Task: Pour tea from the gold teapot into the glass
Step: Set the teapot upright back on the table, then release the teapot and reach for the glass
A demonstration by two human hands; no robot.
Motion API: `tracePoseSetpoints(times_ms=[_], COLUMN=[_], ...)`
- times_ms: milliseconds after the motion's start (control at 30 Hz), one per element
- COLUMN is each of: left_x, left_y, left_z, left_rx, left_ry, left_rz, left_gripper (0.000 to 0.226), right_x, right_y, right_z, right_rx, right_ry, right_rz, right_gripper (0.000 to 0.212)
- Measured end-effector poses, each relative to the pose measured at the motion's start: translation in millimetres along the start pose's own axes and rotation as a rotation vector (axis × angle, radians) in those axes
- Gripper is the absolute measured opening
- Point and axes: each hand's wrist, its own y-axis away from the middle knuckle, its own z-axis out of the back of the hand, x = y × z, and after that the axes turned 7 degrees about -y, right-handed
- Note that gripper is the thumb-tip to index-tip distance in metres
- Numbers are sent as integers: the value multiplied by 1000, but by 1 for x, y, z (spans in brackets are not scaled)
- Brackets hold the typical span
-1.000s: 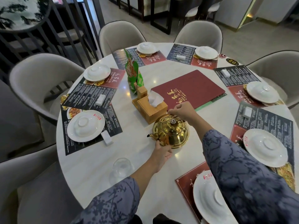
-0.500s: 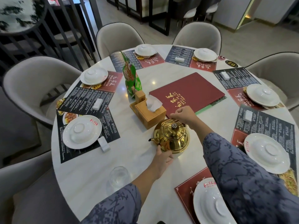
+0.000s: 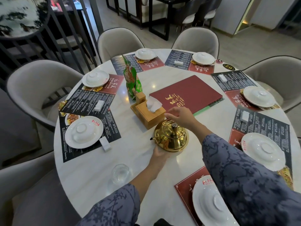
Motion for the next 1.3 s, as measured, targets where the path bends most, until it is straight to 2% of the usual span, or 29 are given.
tracePoseSetpoints(times_ms=[67,167,300,433,567,733,867,1033,1300], left_x=[6,32,76,116,138,134,128,124,128], left_y=[11,26,55,78,95,104,95,95,99], left_z=[4,18,40,66,97,126,134,130,128], left_rx=[-90,-159,-201,-284,-403,-552,-535,-526,-499], left_ry=[-73,-147,-219,-208,-144,-47,-41,-34,-49], left_rz=[-18,9,70,119,138,78,39,0,-36], left_gripper=[66,59,47,42,45,49,57,58,63], right_x=[9,23,34,39,36,30,38,44,56], right_y=[11,34,73,110,143,164,169,168,163], right_z=[-6,-22,-54,-93,-134,-184,-208,-219,-220], right_rx=[-21,-58,-59,-37,76,287,394,382,446], right_ry=[126,199,198,124,44,-11,-123,-190,-258], right_rz=[99,255,415,452,346,65,-41,-71,-151], right_gripper=[49,43,39,41,46,63,61,57,65])
